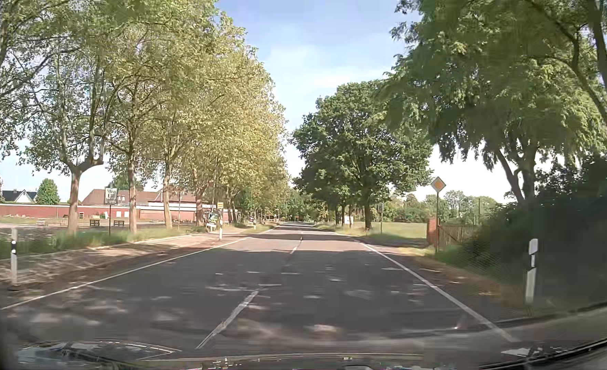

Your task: Follow the waypoints while adhering to traffic rules and regulations

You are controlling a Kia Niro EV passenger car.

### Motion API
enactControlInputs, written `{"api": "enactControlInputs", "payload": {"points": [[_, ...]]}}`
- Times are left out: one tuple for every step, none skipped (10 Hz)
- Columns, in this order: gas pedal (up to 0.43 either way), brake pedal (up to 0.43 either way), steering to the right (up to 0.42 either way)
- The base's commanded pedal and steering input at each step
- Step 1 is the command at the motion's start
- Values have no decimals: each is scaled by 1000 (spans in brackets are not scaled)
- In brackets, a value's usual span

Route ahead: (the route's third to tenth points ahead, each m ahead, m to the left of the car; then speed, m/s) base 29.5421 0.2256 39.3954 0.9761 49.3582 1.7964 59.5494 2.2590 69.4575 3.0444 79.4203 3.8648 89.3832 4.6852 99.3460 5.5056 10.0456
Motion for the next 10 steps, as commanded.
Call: {"api": "enactControlInputs", "payload": {"points": [[220, 0, -7], [220, 0, -8], [248, 0, -8], [287, 0, -8], [287, 0, -8], [287, 0, -8], [287, 0, -8], [287, 0, -8], [287, 0, -7], [287, 0, -7]]}}
